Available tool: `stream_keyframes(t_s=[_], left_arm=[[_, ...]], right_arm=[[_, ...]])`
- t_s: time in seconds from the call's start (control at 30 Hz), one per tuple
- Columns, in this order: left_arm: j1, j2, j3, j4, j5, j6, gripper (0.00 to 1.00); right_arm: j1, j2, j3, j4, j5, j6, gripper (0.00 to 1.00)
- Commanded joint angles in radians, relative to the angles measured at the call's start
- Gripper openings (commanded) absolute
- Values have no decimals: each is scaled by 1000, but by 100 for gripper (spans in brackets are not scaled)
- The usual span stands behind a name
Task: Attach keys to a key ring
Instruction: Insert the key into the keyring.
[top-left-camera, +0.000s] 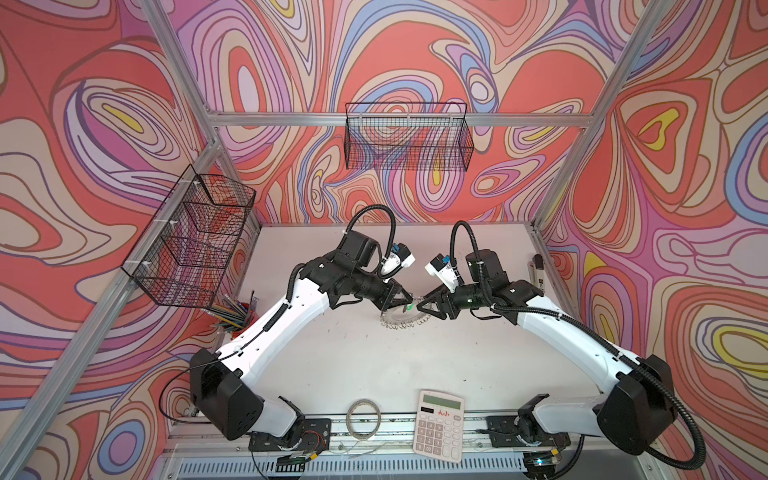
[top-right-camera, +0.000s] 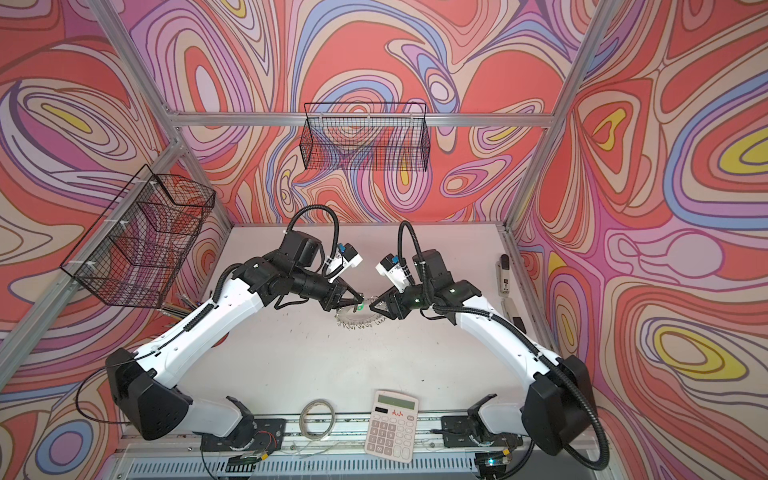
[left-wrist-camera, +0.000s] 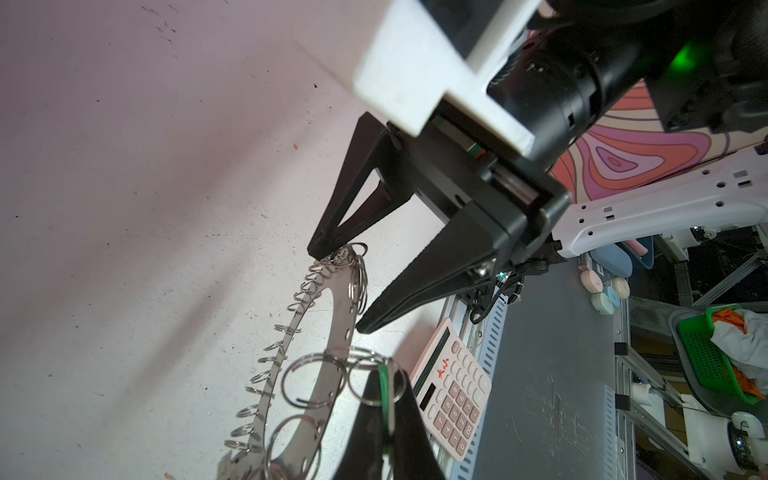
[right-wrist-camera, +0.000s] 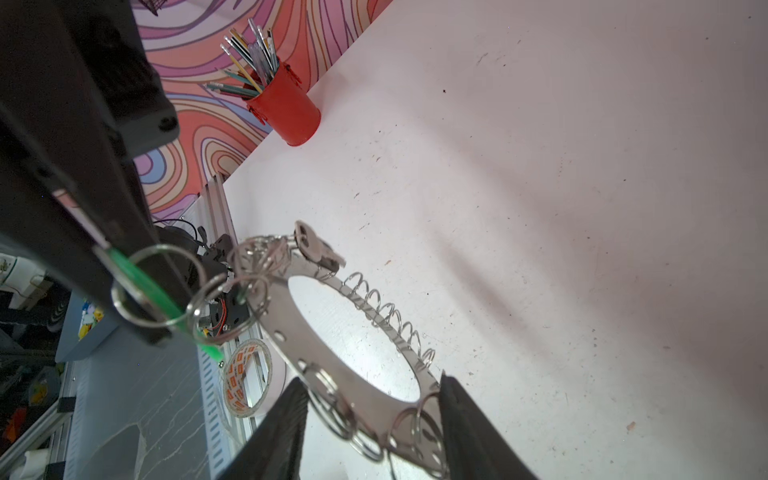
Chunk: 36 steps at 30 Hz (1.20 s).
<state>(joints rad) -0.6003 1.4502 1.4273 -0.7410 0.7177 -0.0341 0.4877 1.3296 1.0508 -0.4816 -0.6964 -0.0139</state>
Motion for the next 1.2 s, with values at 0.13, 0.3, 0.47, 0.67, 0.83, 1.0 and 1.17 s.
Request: stream_keyframes(t_s=[0.13, 0.3, 0.47, 0.67, 0.83, 1.0, 1.17], left_arm=[[10, 11, 54, -20, 39, 14, 0], [14, 10, 61, -23, 51, 9, 0], [22, 7, 65, -34, 51, 12, 0], [34, 9, 73, -32, 74, 8, 0], [48, 12, 81, -40, 87, 6, 0], [57, 17, 79, -43, 88, 4, 0], [68, 12, 74, -39, 88, 0, 0]], right_arm=[[60, 38, 24, 32, 6, -4, 33], [85, 41, 37, 47, 46, -3, 29], [88, 18, 41, 63, 55, 0, 24], [89, 18, 46, 74, 39, 4, 16], [89, 14, 55, 72, 32, -3, 1], [89, 9, 69, 56, 34, -16, 0], [89, -13, 58, 72, 53, -9, 0]])
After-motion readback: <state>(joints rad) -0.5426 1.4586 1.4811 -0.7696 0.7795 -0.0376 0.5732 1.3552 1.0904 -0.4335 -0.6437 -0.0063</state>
